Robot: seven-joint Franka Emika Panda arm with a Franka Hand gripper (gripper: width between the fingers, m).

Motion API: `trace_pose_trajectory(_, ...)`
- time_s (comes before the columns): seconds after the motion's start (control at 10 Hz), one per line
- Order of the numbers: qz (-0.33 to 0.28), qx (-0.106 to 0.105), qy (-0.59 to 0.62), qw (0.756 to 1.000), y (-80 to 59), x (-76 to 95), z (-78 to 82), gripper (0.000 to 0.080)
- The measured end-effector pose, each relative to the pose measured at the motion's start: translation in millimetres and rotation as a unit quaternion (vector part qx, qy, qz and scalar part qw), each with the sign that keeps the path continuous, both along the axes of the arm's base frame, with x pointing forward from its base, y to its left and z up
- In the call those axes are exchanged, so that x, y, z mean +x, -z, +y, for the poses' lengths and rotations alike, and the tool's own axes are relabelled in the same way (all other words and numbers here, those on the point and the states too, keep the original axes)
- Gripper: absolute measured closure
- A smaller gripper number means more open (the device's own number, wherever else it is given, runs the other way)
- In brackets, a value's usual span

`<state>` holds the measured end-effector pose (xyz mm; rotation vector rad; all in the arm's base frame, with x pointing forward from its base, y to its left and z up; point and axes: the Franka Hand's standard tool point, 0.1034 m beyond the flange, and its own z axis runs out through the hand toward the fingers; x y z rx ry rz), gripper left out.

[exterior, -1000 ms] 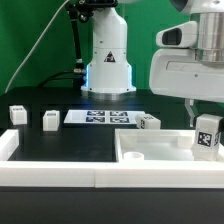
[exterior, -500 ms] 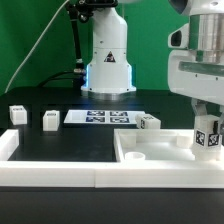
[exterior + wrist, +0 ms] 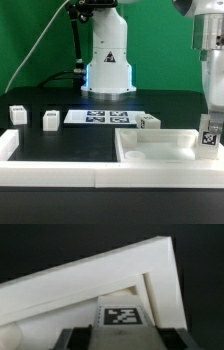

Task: Assemble one leg

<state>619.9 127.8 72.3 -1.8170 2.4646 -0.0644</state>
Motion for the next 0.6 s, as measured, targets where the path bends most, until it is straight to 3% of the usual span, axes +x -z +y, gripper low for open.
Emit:
trace_pose_trajectory(0.3, 0.000, 0.011, 0.001, 1.000, 0.2, 0.0, 0.4, 0.0508)
trace_pose_trajectory(0.5, -0.001, 0.007, -0.042, 0.999, 0.2, 0.1, -0.1, 0.0192)
trace_pose_trajectory(0.6, 0.000, 0.003, -0.094, 0.996, -0.1, 0.2, -0.8, 0.0163)
